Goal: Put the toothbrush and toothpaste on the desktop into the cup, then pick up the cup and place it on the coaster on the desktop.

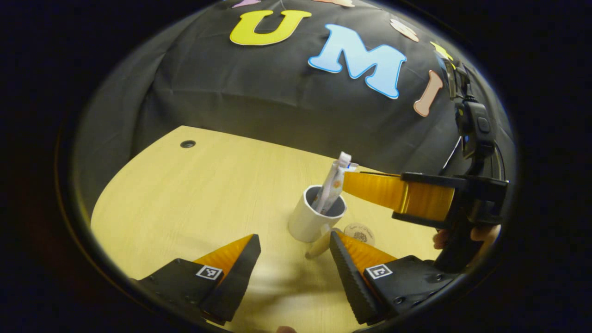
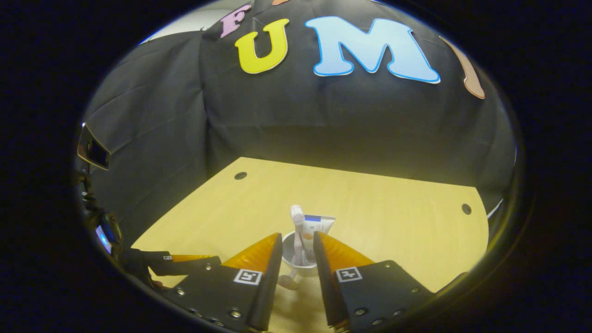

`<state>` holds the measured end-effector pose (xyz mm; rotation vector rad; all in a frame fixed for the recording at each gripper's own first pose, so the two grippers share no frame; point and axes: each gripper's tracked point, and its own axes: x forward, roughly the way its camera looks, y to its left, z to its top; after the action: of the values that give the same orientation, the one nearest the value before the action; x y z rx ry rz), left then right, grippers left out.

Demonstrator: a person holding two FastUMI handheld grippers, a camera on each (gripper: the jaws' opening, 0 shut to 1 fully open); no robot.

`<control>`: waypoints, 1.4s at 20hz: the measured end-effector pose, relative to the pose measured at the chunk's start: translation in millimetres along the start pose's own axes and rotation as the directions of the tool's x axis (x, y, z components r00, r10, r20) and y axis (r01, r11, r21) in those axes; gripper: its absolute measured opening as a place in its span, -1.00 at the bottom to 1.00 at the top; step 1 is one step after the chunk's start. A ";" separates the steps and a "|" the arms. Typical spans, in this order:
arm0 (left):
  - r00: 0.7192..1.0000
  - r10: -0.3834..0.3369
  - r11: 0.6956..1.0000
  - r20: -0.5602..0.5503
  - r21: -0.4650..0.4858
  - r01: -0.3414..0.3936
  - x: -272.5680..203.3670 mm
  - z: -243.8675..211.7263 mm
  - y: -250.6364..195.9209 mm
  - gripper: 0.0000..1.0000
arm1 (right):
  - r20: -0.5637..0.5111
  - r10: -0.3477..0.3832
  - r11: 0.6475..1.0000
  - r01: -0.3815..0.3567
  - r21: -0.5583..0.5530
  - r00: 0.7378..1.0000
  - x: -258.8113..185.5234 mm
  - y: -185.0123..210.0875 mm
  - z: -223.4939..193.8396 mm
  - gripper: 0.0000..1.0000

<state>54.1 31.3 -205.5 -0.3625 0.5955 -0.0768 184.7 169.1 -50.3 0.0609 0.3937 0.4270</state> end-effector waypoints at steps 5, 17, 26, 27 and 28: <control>1.000 -0.002 1.000 -0.001 0.013 0.002 -3.4 -0.7 -9.3 0.87 | 0.027 -0.024 1.000 0.025 -0.011 0.999 -14.7 -9.1 6.3 0.56; 0.997 -0.031 0.998 -0.069 0.048 0.034 15.1 -10.5 -49.0 0.87 | 0.050 -0.103 0.993 0.100 0.063 0.993 -86.2 -59.3 0.7 0.56; 0.975 0.017 0.998 -0.220 0.064 -0.003 59.5 -28.5 -53.6 0.87 | 0.020 -0.187 0.978 0.184 0.098 0.982 -133.6 -107.8 -27.8 0.56; 0.966 0.031 0.997 -0.258 0.072 -0.012 63.9 -33.7 -51.1 0.93 | 0.012 -0.193 0.976 0.191 0.108 0.981 -135.4 -112.0 -32.1 0.49; 0.954 0.049 0.997 -0.295 0.078 -0.027 67.3 -37.2 -47.5 0.92 | 0.004 -0.199 0.973 0.197 0.119 0.980 -137.4 -115.8 -37.2 0.56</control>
<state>90.5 -36.4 -253.2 -0.2695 0.8947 -0.1171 100.9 5.9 -51.5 0.1385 0.4050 0.2058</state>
